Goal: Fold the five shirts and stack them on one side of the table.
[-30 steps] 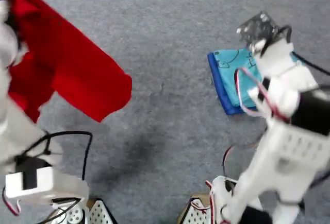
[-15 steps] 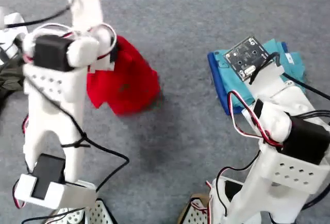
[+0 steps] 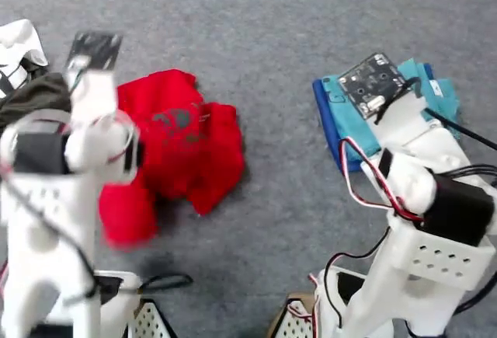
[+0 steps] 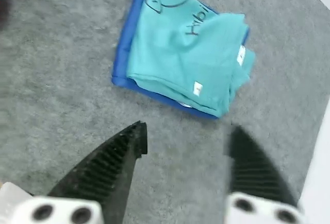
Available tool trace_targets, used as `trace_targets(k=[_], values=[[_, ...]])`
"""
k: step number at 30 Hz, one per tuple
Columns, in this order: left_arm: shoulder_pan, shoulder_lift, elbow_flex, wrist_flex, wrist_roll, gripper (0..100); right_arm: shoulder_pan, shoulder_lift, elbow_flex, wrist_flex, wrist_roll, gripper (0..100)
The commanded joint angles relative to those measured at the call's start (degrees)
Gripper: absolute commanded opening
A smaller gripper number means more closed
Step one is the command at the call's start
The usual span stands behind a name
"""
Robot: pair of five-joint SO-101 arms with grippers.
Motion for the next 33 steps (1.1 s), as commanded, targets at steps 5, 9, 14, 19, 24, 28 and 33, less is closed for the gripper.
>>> trace_targets(k=[5, 9, 14, 19, 24, 28, 33], values=[[-14.2, -25.5, 23.5, 0.2, -7.6, 17, -12.9, -0.1, 6.2, -4.3, -3.2, 32.9], [-27.3, -31.3, 25.8, -7.3, -7.6, 20, -20.7, 7.3, 8.0, -8.8, -9.1, 30.5], [-38.0, -29.3, 31.7, -15.9, -6.2, 21, -31.0, 25.6, 3.7, -12.0, -13.8, 30.6], [-39.4, -28.5, 35.8, -16.5, -5.8, 20, -38.3, 44.3, -6.7, -14.2, -13.7, 30.5], [-39.4, -28.5, 38.2, -16.5, -5.7, 20, -40.0, 64.3, -21.4, -16.1, -13.9, 30.4], [-39.3, -28.5, 40.0, -16.6, -4.0, 20, -41.0, 79.7, -34.9, -14.8, -19.8, 30.4], [-39.3, -28.5, 40.2, -18.2, -2.7, 20, -41.9, 96.4, -52.2, -8.1, -22.2, 30.2]])
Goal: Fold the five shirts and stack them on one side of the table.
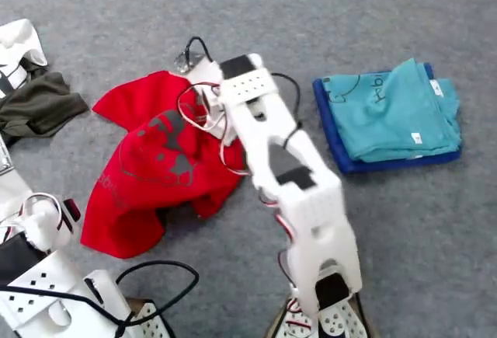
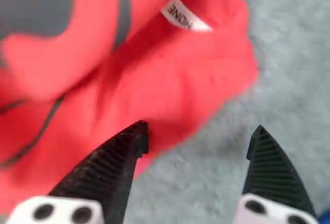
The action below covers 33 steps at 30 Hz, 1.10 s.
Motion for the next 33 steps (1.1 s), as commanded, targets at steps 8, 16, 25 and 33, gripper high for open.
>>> trace_targets(k=[8, 16, 25, 33], values=[[-0.2, 0.3, -0.2, -5.5, 0.6, 20, 1.5, 22.1, -34.2, 15.1, -1.1, 1.2], [-0.4, 0.8, -0.4, -5.9, 0.5, 21, 6.3, 13.6, -21.2, 15.1, -0.9, 0.2], [-0.1, 0.8, -0.2, -9.0, 0.5, 21, 11.0, -17.1, 15.6, 14.6, 8.8, 0.2], [0.1, 0.9, -0.1, -10.7, 0.3, 21, 16.1, -47.3, 46.8, 9.3, 15.9, 0.2]])
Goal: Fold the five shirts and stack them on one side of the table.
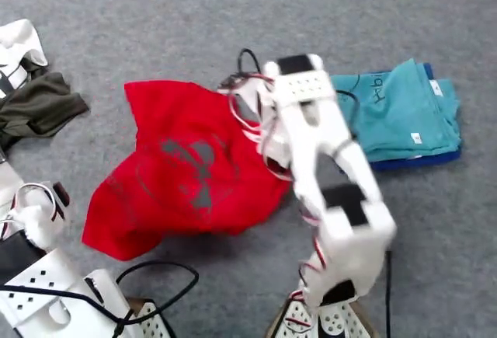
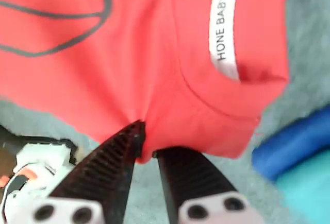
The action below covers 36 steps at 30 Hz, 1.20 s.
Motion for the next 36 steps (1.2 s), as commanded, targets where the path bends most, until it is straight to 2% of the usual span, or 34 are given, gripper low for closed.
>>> trace_targets(k=[1, 7, 11, 15, 19, 22, 28, 33, 36], values=[[0.4, 0.3, -0.3, -0.8, -1.0, 21, 3.6, -15.4, 13.7, -2.2, 3.3, 0.2], [1.7, 0.3, -0.4, -0.8, -3.1, 21, 10.8, -31.5, 30.5, -2.5, 11.3, 0.2], [1.7, 0.3, -0.3, -0.8, -3.3, 21, 15.9, -40.3, 35.3, -1.8, 16.4, 0.2], [1.7, 0.3, -0.6, -0.8, -3.3, 21, 16.9, -48.6, 36.8, 1.2, 19.3, 0.5], [1.7, 0.3, -0.8, -0.9, -3.3, 21, 18.2, -56.4, 37.9, 4.0, 21.6, 10.1], [1.6, 0.3, -0.8, -0.9, -3.3, 21, 22.7, -61.6, 40.0, 4.0, 25.6, 17.5], [1.6, 0.3, -0.8, -0.9, -3.3, 21, 30.1, -69.3, 38.1, 3.9, 30.9, 19.9], [1.6, 0.3, -0.7, -0.9, -3.3, 21, 30.5, -71.9, 32.0, 3.5, 30.7, 19.7], [1.7, 0.3, -0.3, -0.9, -3.3, 21, 25.2, -66.9, 28.9, 0.4, 23.1, 19.8]])
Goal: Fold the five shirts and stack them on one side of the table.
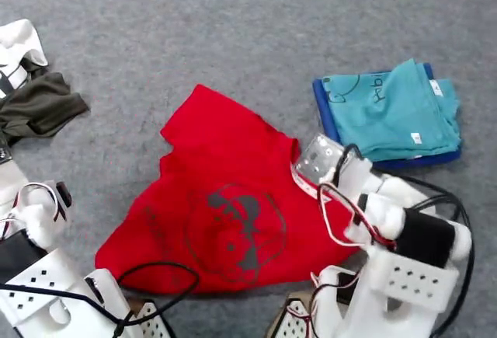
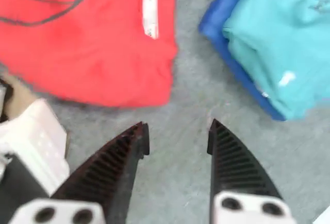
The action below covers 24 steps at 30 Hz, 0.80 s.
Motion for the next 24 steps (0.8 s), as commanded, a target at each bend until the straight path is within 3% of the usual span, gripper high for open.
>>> trace_targets(k=[1, 7, 13, 19, 24], values=[[0.7, 0.2, -0.2, -0.8, -0.5, 21, -5.8, 6.5, -5.2, -3.1, -8.2, 19.9], [0.7, 0.2, 1.0, -0.7, -0.2, 21, -19.6, 27.1, -13.9, -8.7, -19.8, 19.9], [1.1, 0.2, 1.5, -1.7, -0.1, 21, -28.2, 49.2, -27.3, -15.6, -25.9, 19.7], [6.1, 0.2, 9.8, -12.3, 0.1, 20, -29.3, 72.3, -44.8, -19.9, -31.0, 19.6], [13.9, 0.2, 18.7, -27.6, 6.2, 20, -30.9, 87.1, -64.7, -18.5, -31.8, 19.6]])
